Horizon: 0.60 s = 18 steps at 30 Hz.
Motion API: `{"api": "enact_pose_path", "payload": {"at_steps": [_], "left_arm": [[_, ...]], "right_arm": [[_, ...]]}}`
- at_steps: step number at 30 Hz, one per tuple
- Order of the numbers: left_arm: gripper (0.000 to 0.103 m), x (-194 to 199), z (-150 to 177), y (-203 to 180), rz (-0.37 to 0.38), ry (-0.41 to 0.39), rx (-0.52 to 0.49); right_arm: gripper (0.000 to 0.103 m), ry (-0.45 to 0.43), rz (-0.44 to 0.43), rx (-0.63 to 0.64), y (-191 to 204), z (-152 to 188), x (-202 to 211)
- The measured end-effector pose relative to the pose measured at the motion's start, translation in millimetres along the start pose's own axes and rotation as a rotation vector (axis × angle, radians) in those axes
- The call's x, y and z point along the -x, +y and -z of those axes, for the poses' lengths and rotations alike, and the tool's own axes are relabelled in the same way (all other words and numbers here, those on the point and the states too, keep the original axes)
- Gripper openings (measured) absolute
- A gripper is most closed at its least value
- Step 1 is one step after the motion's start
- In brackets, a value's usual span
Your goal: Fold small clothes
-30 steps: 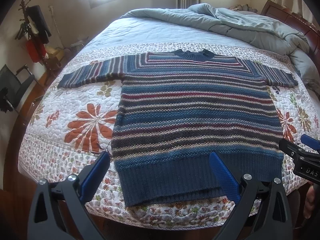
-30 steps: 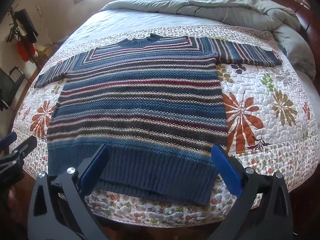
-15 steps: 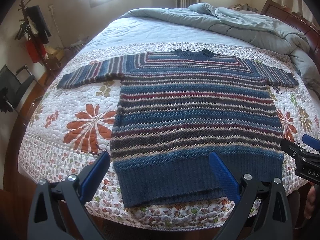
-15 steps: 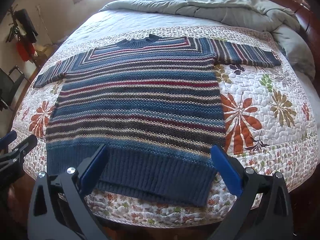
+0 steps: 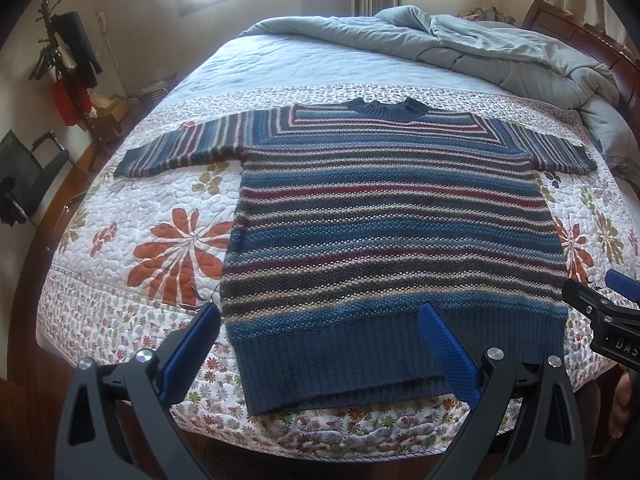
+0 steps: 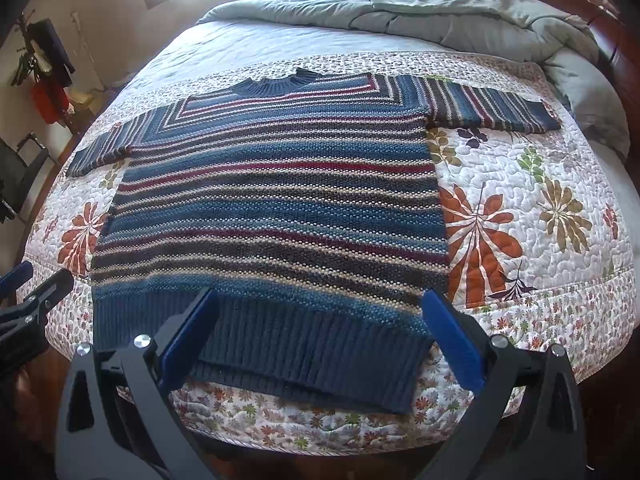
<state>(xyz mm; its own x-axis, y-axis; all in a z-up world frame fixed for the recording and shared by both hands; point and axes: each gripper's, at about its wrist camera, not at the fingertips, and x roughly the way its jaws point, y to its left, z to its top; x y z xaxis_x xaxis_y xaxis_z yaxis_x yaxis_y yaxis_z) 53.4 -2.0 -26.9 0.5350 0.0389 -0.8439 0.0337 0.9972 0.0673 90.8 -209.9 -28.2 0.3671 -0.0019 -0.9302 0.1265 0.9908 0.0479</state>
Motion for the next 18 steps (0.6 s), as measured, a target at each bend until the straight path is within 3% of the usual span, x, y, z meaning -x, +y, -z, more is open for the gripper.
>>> {"api": "enact_pose_path", "payload": {"at_steps": [18], "left_arm": [[0.099,3.1,-0.5,1.5,-0.008,-0.004,0.003]], "right_arm": [[0.100,-0.008,0.006,0.000,-0.8,-0.2,2.6]]}}
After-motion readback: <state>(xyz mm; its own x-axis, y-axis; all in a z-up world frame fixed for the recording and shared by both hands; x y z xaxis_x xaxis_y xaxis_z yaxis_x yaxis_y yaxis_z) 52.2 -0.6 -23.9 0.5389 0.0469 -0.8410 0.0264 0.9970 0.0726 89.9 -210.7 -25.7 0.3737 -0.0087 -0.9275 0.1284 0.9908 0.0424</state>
